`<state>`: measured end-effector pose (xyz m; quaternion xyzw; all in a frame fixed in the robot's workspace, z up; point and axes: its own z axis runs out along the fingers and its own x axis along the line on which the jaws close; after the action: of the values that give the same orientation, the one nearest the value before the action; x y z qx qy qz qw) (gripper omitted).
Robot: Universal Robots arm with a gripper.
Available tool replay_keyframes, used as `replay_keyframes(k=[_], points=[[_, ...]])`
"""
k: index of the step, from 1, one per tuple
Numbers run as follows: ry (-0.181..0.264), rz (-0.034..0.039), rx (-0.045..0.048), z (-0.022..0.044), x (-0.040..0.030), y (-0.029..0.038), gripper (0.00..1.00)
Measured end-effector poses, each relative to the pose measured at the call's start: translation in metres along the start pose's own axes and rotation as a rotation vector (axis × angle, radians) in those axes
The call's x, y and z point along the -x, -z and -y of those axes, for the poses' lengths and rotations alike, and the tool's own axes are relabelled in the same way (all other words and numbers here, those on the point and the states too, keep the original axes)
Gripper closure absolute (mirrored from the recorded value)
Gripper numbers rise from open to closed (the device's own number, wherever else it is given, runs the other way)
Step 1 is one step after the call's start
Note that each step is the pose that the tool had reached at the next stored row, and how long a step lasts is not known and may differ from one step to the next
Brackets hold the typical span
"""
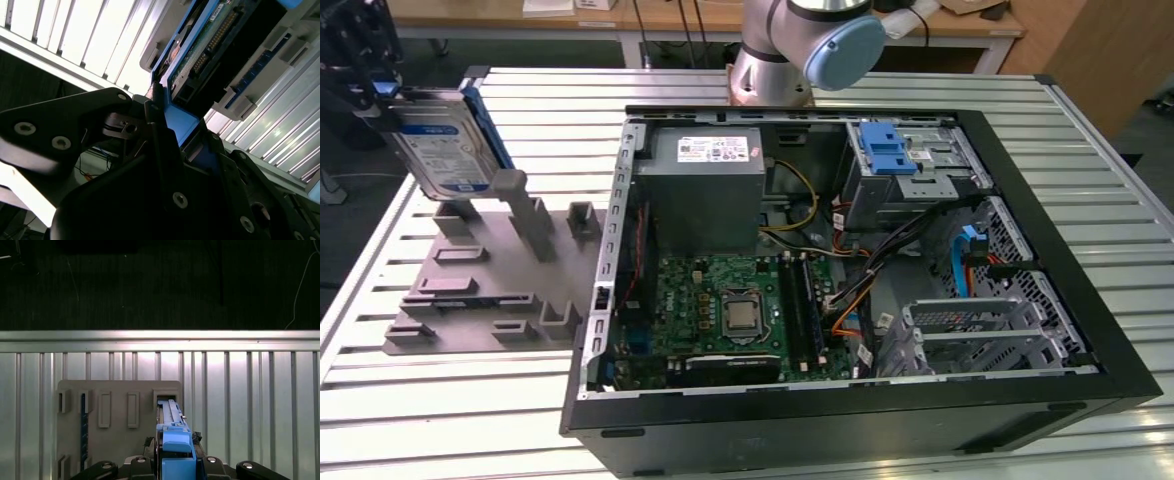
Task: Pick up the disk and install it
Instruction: 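Pick up the disk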
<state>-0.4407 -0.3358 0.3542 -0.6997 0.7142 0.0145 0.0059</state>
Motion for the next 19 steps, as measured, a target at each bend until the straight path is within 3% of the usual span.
replay_keyframes(k=[12,19], points=[[0.000,-0.0010,0.0000,0.0000,0.0001,0.0037,0.63],[0.000,-0.0012,0.0000,-0.0001,0.0003,0.0095,0.63]])
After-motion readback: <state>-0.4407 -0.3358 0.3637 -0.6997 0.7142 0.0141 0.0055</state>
